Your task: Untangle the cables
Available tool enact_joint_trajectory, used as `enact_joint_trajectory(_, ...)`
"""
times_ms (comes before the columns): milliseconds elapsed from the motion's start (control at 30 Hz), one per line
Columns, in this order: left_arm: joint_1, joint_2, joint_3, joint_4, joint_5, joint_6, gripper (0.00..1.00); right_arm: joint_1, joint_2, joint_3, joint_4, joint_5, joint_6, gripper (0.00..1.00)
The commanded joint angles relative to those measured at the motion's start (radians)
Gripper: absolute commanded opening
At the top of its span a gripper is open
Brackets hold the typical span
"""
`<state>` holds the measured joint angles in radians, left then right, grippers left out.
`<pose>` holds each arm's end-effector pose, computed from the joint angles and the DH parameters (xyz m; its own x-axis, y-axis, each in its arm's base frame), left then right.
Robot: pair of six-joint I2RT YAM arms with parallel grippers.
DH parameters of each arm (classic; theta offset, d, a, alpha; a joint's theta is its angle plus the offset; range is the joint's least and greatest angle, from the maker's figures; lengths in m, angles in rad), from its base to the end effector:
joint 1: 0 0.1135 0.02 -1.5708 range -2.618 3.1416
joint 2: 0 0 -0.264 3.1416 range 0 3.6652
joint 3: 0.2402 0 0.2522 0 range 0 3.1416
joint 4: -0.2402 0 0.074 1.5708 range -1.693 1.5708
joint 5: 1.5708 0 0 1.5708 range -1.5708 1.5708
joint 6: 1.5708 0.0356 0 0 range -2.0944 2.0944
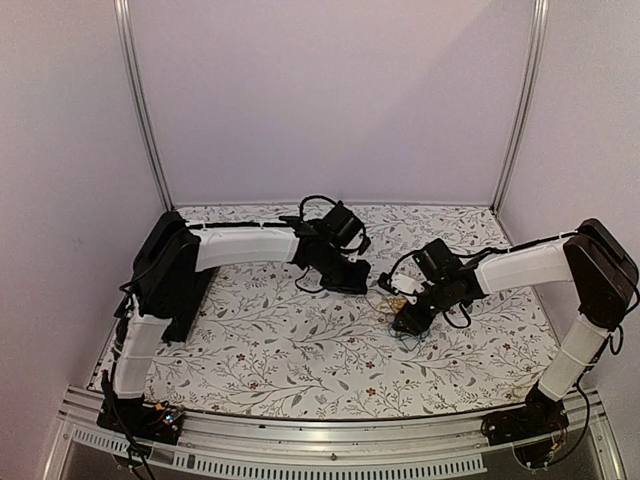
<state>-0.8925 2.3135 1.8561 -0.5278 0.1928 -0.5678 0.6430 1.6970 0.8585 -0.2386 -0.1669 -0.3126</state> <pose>0.3116 -0.3975 0.1628 -0.8876 0.2603 -0.3801 0.4191 0.7986 -0.4319 0.2472 0.1926 0.1373 -0.4694 -0.7306 -0.4959 -0.8393 0.5437 -0.0065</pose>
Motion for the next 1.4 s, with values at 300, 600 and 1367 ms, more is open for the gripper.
enact_joint_trajectory(300, 0.11, -0.413, -0.186, 0.139, -0.113, 0.058, 0.0, -0.143, 0.101, 0.026, -0.045, -0.019, 0.009, 0.53)
enact_joint_trajectory(600, 0.173, -0.434, -0.243, 0.13, -0.034, 0.085, 0.19, -0.164, 0.061, 0.064, -0.098, -0.07, -0.044, 0.56)
enact_joint_trajectory(1367, 0.159, -0.272, -0.144, 0.115, 0.134, 0.125, 0.32, -0.302, 0.218, 0.614, -0.397, -0.26, 0.056, 0.54)
